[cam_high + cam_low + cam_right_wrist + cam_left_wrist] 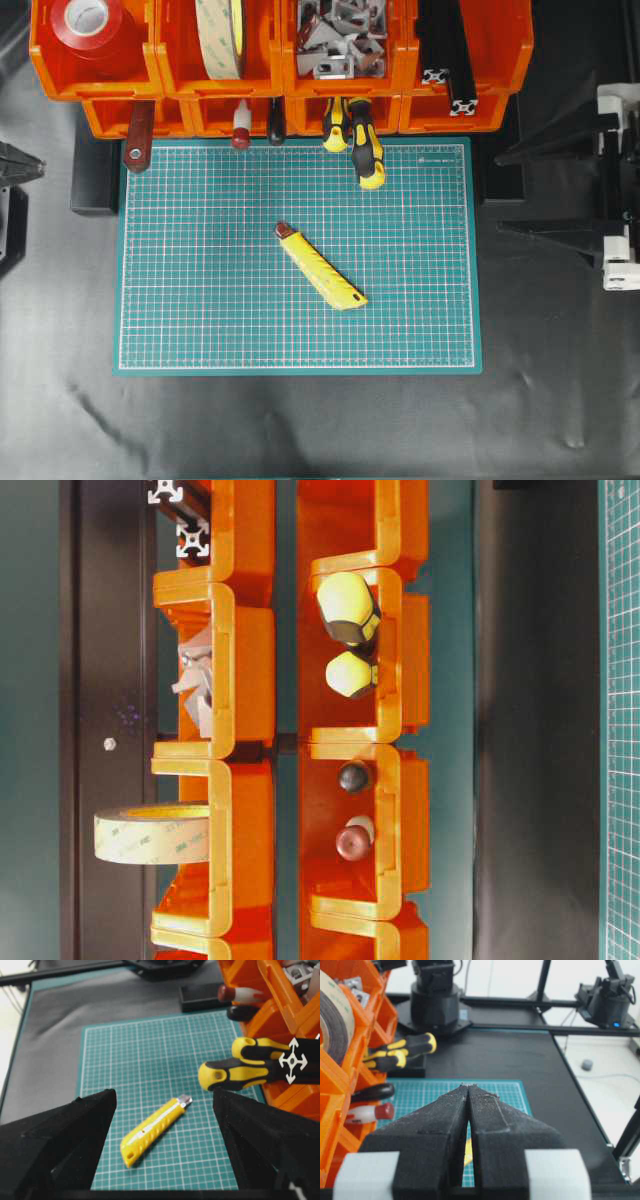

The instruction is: Pick cutter from container rack with right arm.

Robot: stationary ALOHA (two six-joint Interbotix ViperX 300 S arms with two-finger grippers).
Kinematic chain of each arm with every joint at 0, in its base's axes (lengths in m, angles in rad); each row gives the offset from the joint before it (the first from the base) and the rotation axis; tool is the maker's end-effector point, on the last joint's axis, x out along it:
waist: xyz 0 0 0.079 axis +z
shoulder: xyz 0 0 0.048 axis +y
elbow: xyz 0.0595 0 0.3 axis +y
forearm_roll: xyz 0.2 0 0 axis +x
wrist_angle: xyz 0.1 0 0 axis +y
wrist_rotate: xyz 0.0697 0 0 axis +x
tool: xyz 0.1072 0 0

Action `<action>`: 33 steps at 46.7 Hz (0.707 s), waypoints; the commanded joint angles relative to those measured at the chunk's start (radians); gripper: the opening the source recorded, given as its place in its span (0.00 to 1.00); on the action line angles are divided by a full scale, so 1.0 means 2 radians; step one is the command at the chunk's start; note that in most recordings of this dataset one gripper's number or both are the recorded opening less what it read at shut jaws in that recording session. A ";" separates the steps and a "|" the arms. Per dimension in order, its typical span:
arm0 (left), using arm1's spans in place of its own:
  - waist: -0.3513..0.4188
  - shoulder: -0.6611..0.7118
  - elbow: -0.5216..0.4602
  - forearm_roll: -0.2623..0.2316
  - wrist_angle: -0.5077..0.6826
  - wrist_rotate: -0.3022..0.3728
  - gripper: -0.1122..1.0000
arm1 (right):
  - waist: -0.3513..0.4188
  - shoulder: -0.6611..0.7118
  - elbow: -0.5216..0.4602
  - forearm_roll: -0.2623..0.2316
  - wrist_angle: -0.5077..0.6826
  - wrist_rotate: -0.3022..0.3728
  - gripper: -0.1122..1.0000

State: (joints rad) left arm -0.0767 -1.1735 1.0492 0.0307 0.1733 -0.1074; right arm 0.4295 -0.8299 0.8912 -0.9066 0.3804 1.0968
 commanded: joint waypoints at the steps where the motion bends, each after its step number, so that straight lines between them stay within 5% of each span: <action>1: -0.001 0.005 -0.015 0.002 -0.002 -0.001 0.10 | -0.002 -0.002 -0.005 -0.002 -0.005 0.001 0.78; 33: -0.001 0.003 -0.016 0.002 -0.002 -0.002 0.10 | -0.006 -0.010 -0.002 -0.002 -0.005 0.001 0.78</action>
State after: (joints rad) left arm -0.0767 -1.1735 1.0492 0.0307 0.1733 -0.1089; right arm 0.4188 -0.8529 0.9004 -0.9066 0.3820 1.0968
